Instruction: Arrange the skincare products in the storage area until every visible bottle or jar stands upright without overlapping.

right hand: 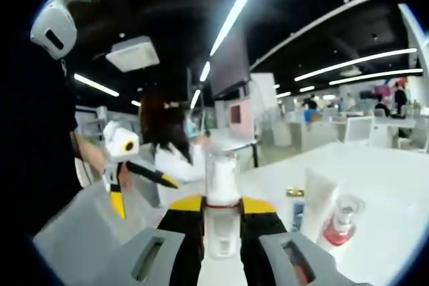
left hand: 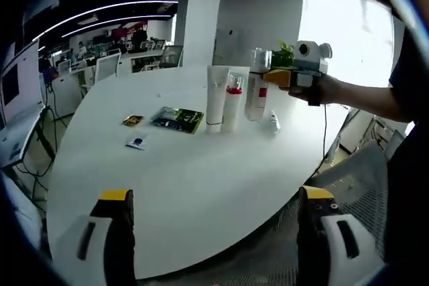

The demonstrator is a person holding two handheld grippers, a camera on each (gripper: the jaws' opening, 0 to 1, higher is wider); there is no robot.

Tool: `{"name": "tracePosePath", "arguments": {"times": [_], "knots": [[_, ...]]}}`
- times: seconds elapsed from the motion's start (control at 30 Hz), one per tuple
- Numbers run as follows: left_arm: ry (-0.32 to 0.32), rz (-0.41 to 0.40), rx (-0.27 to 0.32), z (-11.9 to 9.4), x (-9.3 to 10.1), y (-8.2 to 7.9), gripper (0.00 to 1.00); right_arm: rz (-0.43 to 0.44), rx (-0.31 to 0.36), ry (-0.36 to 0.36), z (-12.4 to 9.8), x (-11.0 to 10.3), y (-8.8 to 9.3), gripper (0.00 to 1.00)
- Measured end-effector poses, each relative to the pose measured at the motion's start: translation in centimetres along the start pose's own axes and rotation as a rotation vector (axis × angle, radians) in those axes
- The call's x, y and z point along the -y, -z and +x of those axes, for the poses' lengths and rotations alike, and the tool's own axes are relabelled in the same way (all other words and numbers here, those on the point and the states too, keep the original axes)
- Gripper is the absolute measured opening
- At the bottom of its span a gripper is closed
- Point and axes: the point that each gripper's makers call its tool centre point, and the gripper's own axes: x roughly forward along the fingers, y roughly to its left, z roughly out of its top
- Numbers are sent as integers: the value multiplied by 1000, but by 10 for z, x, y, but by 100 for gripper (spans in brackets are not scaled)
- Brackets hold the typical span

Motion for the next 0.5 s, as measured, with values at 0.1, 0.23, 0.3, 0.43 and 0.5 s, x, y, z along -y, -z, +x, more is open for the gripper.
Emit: {"name": "tracePosePath", "arguments": {"times": [0.1, 0.23, 0.3, 0.43, 0.5], "knots": [[4, -31, -3, 3, -2, 2, 99, 4, -1, 7, 2, 8, 9, 10], [-5, -55, -10, 2, -7, 3, 99, -14, -7, 24, 3, 21, 22, 10], [-1, -81, -14, 2, -7, 3, 99, -24, -12, 28, 4, 27, 27, 10], [6, -107, -25, 2, -8, 4, 99, -18, -6, 33, 5, 37, 37, 10], [5, -98, -45, 3, -9, 8, 99, -13, 1, 28, 7, 41, 42, 10]]}}
